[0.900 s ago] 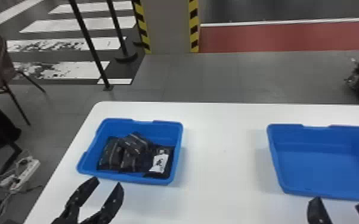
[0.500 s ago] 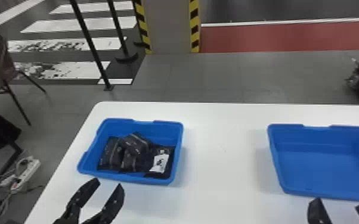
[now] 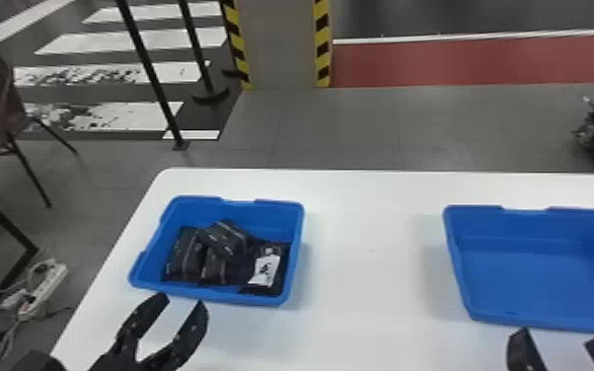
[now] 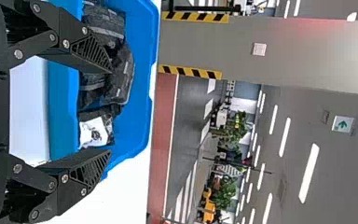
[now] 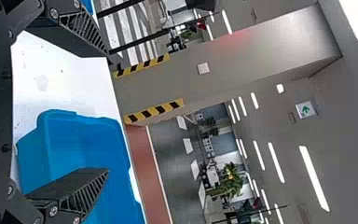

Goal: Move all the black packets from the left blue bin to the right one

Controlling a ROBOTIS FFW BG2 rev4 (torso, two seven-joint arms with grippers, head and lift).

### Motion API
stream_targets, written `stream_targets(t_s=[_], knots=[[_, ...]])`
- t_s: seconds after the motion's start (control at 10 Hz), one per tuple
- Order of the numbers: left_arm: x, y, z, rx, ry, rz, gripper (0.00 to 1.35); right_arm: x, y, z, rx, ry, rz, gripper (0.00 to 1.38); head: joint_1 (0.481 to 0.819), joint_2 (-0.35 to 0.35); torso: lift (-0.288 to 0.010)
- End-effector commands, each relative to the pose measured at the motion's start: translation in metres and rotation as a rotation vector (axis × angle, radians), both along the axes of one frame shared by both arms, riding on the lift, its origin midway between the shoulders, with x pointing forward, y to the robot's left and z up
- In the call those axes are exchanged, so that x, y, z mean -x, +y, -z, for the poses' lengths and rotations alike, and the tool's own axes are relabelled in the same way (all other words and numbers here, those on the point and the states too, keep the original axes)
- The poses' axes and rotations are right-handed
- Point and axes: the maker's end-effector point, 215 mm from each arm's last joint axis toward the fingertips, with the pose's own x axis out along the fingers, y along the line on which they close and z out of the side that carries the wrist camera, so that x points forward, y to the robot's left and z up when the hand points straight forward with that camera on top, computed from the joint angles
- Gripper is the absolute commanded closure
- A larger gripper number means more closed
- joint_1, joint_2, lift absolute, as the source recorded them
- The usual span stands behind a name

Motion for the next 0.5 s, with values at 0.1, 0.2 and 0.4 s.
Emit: stream_targets(t_s=[0.1, 0.2, 0.4], knots=[[-0.024, 0.0, 0.011, 0.017, 0.056, 0.0, 0.46, 0.001, 0.001, 0.001, -0.009, 0.004, -0.003, 0.15, 0.695, 0.175, -0.11], [-0.04, -0.002, 0.016, 0.032, 0.092, 0.005, 0.46, 0.001, 0.001, 0.0, -0.009, 0.001, -0.003, 0.15, 0.695, 0.174, -0.11], [-0.068, -0.01, 0.014, 0.061, 0.122, 0.018, 0.46, 0.001, 0.001, 0.002, -0.009, 0.003, -0.004, 0.15, 0.695, 0.162, -0.11]])
